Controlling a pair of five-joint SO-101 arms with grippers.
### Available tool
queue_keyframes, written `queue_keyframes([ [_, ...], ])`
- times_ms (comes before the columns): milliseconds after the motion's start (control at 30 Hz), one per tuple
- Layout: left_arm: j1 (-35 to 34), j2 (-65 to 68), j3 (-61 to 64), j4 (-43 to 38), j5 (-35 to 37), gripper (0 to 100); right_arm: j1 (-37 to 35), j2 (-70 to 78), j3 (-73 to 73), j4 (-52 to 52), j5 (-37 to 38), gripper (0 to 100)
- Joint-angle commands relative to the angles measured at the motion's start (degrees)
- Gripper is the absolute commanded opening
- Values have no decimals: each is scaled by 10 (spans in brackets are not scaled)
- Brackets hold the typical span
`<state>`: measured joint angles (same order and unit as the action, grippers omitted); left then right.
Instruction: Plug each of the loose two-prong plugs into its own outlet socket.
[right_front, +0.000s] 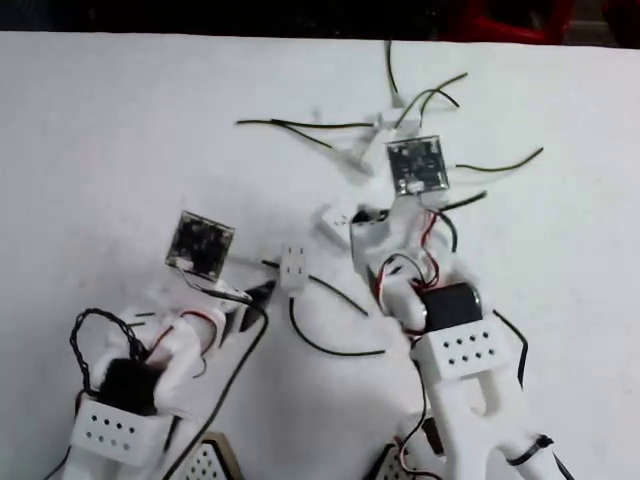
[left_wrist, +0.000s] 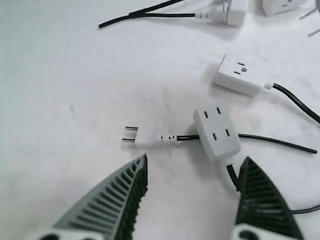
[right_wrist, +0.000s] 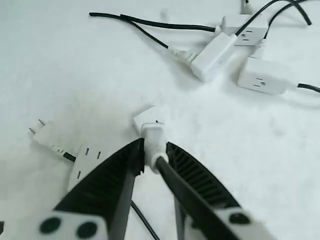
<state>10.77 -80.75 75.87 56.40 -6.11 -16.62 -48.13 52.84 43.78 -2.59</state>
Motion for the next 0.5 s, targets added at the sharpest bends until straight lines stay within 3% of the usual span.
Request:
queue_keyframes([
  [0, 35, 1, -36, 4, -4, 290, 23, -9, -5, -17, -8, 17],
  [467, 36, 403, -276, 25, 47, 291, 27, -9, 7, -20, -8, 17],
])
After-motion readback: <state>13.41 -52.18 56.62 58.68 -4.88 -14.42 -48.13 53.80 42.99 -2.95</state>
